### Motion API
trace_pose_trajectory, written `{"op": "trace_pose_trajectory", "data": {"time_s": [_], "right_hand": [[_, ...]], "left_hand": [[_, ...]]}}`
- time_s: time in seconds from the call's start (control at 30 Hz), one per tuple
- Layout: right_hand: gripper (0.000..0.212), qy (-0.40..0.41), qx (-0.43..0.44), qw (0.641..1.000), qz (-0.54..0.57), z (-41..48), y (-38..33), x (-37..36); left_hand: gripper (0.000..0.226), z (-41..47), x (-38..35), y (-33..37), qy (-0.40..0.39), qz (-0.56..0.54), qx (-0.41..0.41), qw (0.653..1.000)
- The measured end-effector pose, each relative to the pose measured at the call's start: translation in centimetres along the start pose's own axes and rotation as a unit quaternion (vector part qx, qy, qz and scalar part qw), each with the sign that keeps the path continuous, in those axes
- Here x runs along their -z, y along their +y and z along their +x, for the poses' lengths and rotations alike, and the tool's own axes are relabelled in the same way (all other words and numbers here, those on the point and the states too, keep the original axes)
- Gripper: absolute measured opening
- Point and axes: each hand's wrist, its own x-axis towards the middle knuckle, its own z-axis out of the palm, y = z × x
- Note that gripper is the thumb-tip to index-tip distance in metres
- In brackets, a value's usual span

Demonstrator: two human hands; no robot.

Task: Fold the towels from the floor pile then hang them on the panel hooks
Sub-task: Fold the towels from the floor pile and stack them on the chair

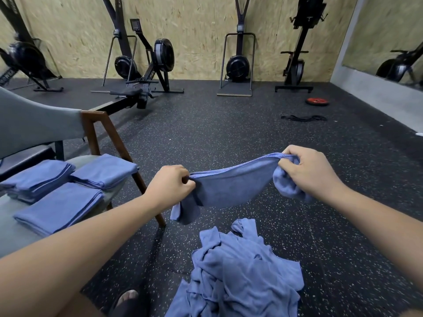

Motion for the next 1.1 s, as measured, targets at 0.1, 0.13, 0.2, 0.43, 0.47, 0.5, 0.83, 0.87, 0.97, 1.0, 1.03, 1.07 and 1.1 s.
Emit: {"op": "trace_pose_trajectory", "data": {"time_s": [0.1, 0.13, 0.2, 0.43, 0.47, 0.5, 0.83, 0.87, 0.97, 1.0, 1.03, 1.07, 1.1], "right_hand": [[0.014, -0.010, -0.003, 1.000, -0.005, -0.2, -0.1, -0.1], [0.014, -0.008, -0.005, 1.000, -0.007, -0.2, -0.1, -0.1], [0.014, 0.000, -0.006, 1.000, -0.009, -0.1, -0.2, -0.1], [0.015, 0.003, -0.020, 1.000, -0.021, 0.1, 0.3, 0.0], [0.015, -0.002, -0.017, 1.000, -0.023, 0.1, 0.3, -0.1], [0.016, -0.008, -0.015, 1.000, -0.025, 0.0, 0.3, -0.1], [0.017, -0.032, -0.013, 0.998, -0.049, 0.0, 0.7, -0.6], [0.018, -0.028, -0.014, 0.998, -0.055, 0.1, 0.9, -0.6], [0.020, -0.014, -0.029, 0.997, -0.063, 0.5, 1.7, -0.2], [0.020, -0.010, -0.035, 0.997, -0.064, 0.6, 1.9, -0.2], [0.021, -0.008, -0.039, 0.997, -0.066, 0.7, 2.2, -0.1], [0.021, -0.007, -0.045, 0.997, -0.067, 0.7, 2.4, -0.1], [0.021, -0.007, -0.050, 0.997, -0.066, 0.8, 2.5, -0.1]], "left_hand": [[0.011, 0.0, 0.3, 0.6, 0.018, -0.112, 0.077, 0.991], [0.010, -0.1, 0.4, 0.8, 0.017, -0.136, 0.097, 0.986], [0.015, 0.0, 0.5, 0.9, 0.024, -0.148, 0.104, 0.983], [0.044, 0.3, 0.7, 0.2, 0.022, 0.024, 0.004, 0.999], [0.041, 0.3, 0.8, 0.2, 0.012, 0.056, -0.001, 0.998], [0.038, 0.3, 0.8, 0.3, 0.002, 0.079, -0.001, 0.997], [0.028, 1.0, 1.0, -2.2, -0.043, 0.155, 0.075, 0.984], [0.030, 1.0, 1.1, -2.5, -0.041, 0.151, 0.080, 0.984], [0.032, 0.8, 1.5, -3.4, -0.035, 0.108, 0.112, 0.987], [0.029, 0.6, 1.8, -3.7, -0.035, 0.086, 0.124, 0.988], [0.027, 0.5, 1.9, -3.9, -0.036, 0.073, 0.128, 0.989], [0.026, 0.4, 2.1, -4.0, -0.039, 0.069, 0.122, 0.989], [0.026, 0.3, 2.2, -3.9, -0.044, 0.070, 0.114, 0.990]]}}
